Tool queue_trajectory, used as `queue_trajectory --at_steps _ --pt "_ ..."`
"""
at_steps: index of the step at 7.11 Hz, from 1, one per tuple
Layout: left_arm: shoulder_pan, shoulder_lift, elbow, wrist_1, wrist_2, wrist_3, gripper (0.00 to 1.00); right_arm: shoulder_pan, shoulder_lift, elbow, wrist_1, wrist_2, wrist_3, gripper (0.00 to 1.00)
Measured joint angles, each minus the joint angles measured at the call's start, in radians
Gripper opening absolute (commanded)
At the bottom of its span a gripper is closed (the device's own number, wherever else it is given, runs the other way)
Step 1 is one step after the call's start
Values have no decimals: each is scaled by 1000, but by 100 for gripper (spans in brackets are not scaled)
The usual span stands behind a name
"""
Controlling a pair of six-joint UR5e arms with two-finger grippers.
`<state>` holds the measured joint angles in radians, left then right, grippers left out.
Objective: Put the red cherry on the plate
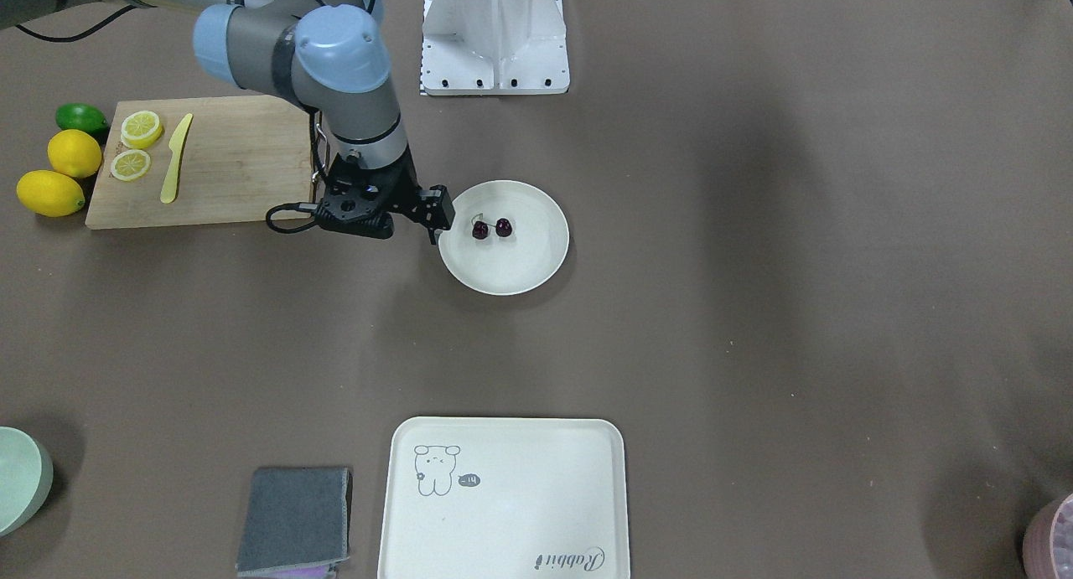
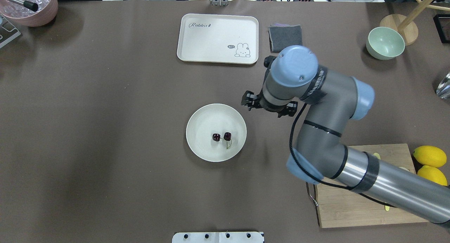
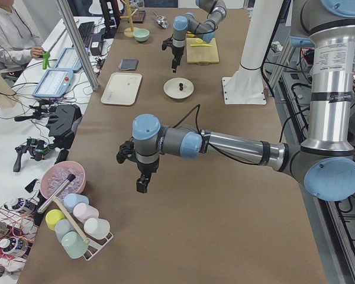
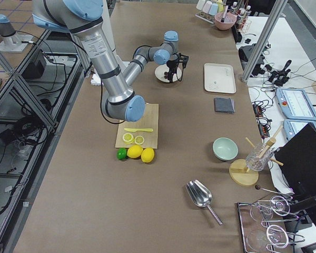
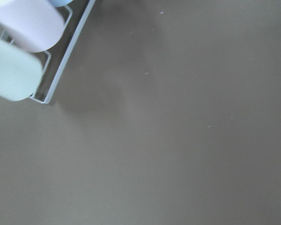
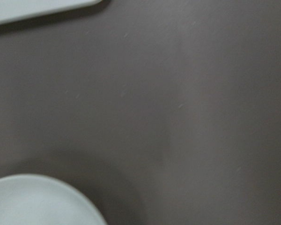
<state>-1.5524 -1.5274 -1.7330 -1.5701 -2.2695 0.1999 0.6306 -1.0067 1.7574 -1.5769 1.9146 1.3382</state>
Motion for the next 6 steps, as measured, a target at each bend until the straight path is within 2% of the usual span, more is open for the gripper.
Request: queue_trajectory --at_steps 1,3,4,6 --pt "-26 21 1 10 -2 45 98 99 -77 43 0 60 -143 100" --pt "-40 45 -7 14 -3 67 98 358 -263 101 0 199 -558 100" --pt "-40 52 -8 13 -4 67 98 481 -358 108 0 235 -771 100" --pt "-40 56 -11 11 -4 67 98 718 -542 105 -36 253 -1217 100"
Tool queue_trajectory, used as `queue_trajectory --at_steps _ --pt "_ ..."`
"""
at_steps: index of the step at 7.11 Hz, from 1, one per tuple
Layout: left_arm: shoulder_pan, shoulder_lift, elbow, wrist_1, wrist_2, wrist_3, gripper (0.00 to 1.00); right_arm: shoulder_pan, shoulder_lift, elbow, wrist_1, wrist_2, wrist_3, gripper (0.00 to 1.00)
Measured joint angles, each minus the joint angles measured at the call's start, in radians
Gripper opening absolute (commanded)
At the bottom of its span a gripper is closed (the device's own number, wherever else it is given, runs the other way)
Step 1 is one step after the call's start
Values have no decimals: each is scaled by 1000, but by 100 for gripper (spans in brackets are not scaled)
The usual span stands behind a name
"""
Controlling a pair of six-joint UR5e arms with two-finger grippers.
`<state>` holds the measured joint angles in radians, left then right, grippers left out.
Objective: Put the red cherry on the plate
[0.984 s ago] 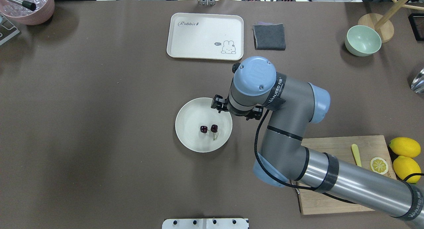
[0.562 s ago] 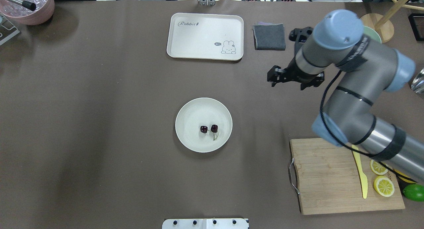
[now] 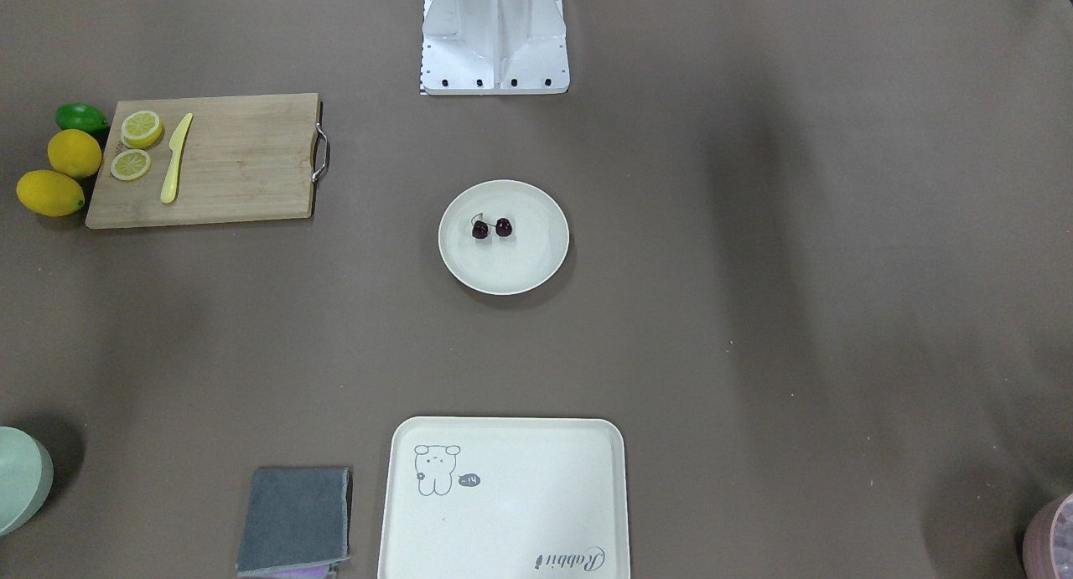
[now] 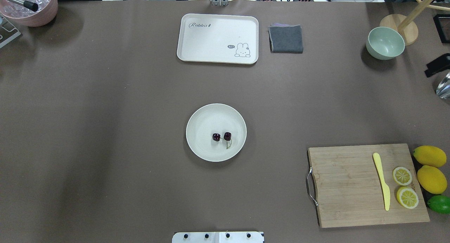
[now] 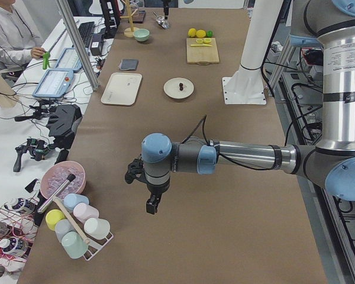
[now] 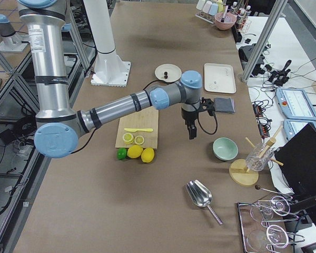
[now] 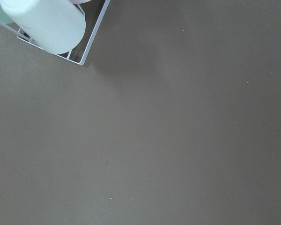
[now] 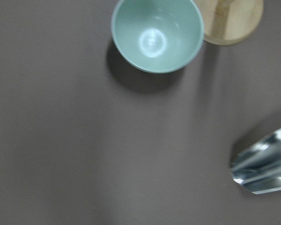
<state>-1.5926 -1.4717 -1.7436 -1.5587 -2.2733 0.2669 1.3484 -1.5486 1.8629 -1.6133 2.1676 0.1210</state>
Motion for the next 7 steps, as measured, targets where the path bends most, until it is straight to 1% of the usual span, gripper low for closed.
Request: queue_trajectory --at_steps 1,2,3,4,5,7 --pt "0 0 -2 -2 0 0 98 111 -46 -4 -90 0 -218 100" --pt "0 1 -4 -3 0 0 98 203 -85 -7 -173 -1 -388 100" --pt "1 1 -6 -3 0 0 98 261 -144 -11 -209 -3 -483 100" --pt "1 1 -6 -4 0 0 98 287 -196 -22 -215 -4 -519 100" --pt "1 1 -6 -5 0 0 98 297 -226 -35 -214 -4 -532 100" --pt "1 5 -7 -7 -1 0 98 301 -235 -46 -209 -3 -536 100"
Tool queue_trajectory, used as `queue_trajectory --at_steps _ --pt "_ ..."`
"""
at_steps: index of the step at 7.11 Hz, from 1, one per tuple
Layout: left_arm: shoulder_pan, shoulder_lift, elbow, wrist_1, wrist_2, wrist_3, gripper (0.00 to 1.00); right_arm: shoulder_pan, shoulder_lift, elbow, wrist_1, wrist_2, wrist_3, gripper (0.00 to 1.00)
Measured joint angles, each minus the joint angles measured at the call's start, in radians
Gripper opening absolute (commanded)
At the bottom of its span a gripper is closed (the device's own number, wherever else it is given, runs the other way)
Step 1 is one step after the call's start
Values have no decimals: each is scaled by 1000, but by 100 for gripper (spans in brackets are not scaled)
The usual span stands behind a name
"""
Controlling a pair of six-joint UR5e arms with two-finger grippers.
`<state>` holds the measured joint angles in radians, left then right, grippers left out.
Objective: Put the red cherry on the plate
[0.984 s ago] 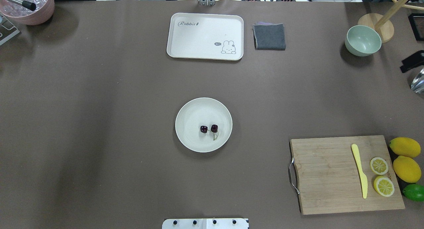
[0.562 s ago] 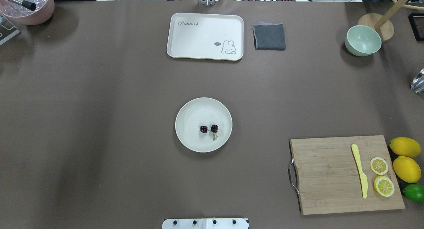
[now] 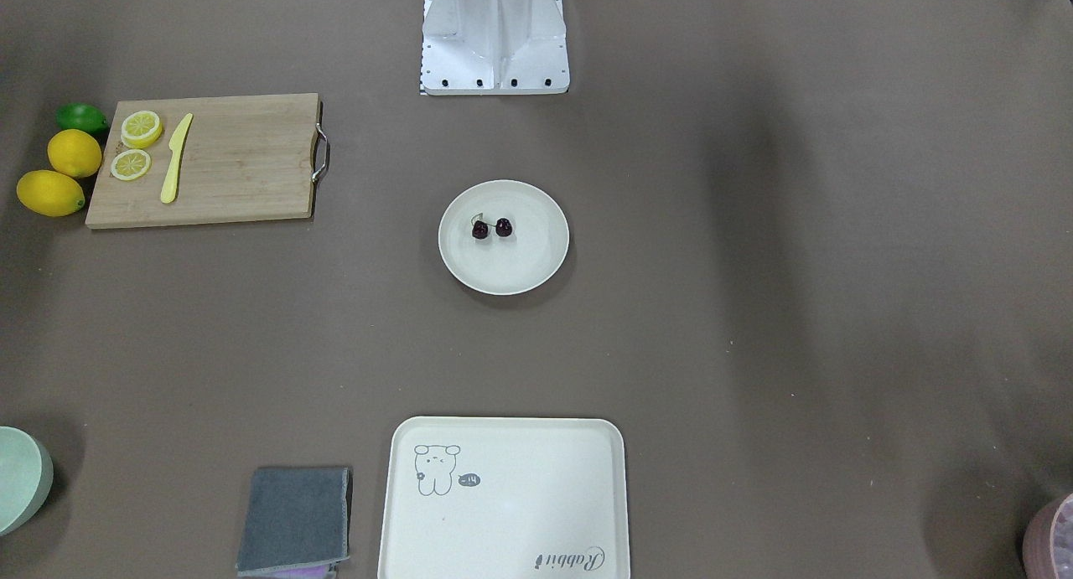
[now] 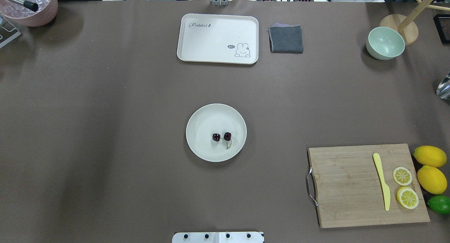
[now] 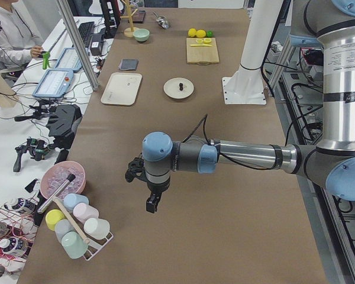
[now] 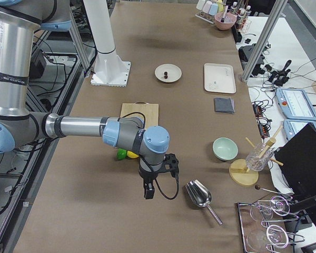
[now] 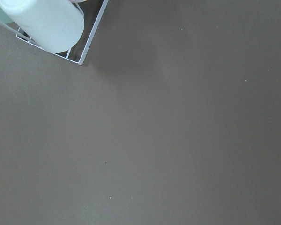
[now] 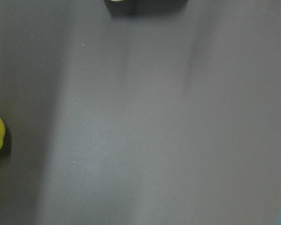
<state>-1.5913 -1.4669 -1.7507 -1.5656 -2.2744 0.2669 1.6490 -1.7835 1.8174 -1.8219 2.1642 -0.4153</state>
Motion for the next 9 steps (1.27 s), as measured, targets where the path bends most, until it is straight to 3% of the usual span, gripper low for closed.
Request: queue_trajectory --at_steps 6,9 --pt "0 3 0 -1 -1 0 98 1 -1 -42 166 3 18 100" --pt "0 2 3 -1 1 1 98 2 -5 -45 192 4 23 100"
